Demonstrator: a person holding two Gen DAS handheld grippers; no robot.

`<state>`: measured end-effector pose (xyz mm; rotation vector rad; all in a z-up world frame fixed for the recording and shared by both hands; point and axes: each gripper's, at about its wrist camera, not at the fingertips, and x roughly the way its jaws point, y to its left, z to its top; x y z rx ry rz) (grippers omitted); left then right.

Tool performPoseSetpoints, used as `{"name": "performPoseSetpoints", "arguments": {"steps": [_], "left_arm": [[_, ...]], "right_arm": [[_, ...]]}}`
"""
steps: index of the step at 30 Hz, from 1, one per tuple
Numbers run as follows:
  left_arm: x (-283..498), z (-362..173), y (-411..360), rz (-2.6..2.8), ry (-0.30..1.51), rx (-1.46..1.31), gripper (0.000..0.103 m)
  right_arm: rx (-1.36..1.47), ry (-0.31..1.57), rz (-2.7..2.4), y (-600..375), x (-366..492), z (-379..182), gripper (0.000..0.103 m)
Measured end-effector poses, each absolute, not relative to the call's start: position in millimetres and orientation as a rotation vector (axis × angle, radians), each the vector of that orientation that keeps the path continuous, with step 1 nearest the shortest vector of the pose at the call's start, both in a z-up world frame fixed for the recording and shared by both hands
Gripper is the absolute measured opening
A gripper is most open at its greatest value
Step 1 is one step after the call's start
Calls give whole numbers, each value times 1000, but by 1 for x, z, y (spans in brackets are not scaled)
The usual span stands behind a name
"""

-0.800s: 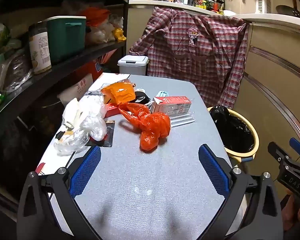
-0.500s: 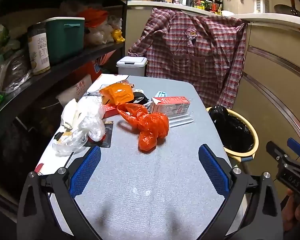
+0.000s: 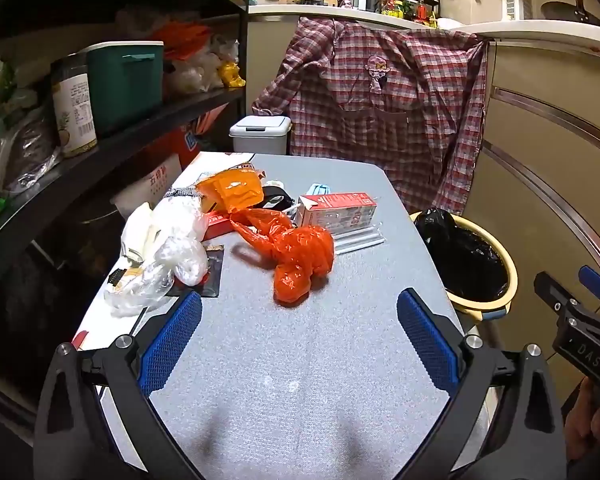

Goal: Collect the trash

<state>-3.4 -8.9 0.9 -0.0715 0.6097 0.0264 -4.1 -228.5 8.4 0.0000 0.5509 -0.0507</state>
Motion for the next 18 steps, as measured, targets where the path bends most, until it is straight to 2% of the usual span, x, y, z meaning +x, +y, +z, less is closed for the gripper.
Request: {"name": "performPoseSetpoints", "arguments": {"steps": [18], "left_arm": [[-3, 0, -10, 26, 610, -71, 95]], "right_arm": [[6, 559, -56, -231, -3, 9, 89]]}}
